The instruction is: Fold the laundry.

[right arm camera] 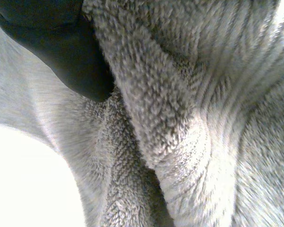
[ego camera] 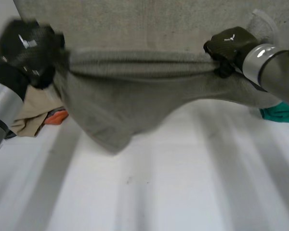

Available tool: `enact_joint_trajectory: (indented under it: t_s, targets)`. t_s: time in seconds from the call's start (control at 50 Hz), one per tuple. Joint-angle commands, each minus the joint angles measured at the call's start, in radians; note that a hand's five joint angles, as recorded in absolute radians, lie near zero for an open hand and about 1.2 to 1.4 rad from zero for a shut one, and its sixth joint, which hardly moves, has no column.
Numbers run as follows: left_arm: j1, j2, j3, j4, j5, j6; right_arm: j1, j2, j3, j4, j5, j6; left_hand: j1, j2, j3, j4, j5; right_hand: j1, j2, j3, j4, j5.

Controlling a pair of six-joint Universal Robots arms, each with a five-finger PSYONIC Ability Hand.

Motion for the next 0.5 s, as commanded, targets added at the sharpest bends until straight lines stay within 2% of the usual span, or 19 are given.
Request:
enact_joint_trajectory:
  t_s: [0.02,0.1,0.16,0.26,0.34,0.36,0.46,0.5]
  targets:
    - [0.006,-0.255,-0.020,-0.100,0.085,0.003,0.013,-0.062,0.086,0.177,-0.024,-0.039,0.267,0.196,0.203,0.196,0.226,0.293,0.219,0.210,0.199,0.245]
    - [-0.006,-0.429,0.046,-0.096,0.074,0.006,0.013,-0.042,0.132,0.205,-0.010,-0.070,0.267,0.196,0.203,0.196,0.226,0.293,0.219,0.210,0.199,0.245]
    - [-0.008,-0.545,0.164,-0.068,0.039,0.006,0.010,0.026,0.135,0.200,-0.004,-0.123,0.267,0.196,0.203,0.196,0.226,0.293,0.219,0.210,0.199,0.245]
    - [-0.044,-0.658,0.417,-0.016,-0.002,0.005,-0.001,0.127,-0.004,0.141,0.036,-0.128,0.267,0.196,0.203,0.196,0.226,0.293,0.219,0.210,0.199,0.245]
    - [-0.069,-0.689,0.633,0.097,-0.005,-0.008,0.008,0.190,-0.191,-0.031,0.110,-0.074,0.267,0.196,0.203,0.196,0.226,0.293,0.219,0.210,0.199,0.245]
    - [-0.072,-0.689,0.666,0.134,-0.008,-0.009,0.010,0.192,-0.238,-0.135,0.126,-0.055,0.267,0.196,0.203,0.196,0.226,0.293,0.219,0.210,0.199,0.245]
    - [-0.080,-0.654,0.727,0.459,-0.059,-0.057,0.002,0.173,-0.237,-0.467,0.130,-0.001,0.267,0.196,0.203,0.196,0.226,0.293,0.219,0.210,0.199,0.245]
    - [-0.083,-0.626,0.721,0.533,-0.079,-0.083,0.004,0.159,-0.213,-0.550,0.131,0.012,0.267,0.196,0.203,0.196,0.226,0.293,0.219,0.210,0.199,0.245]
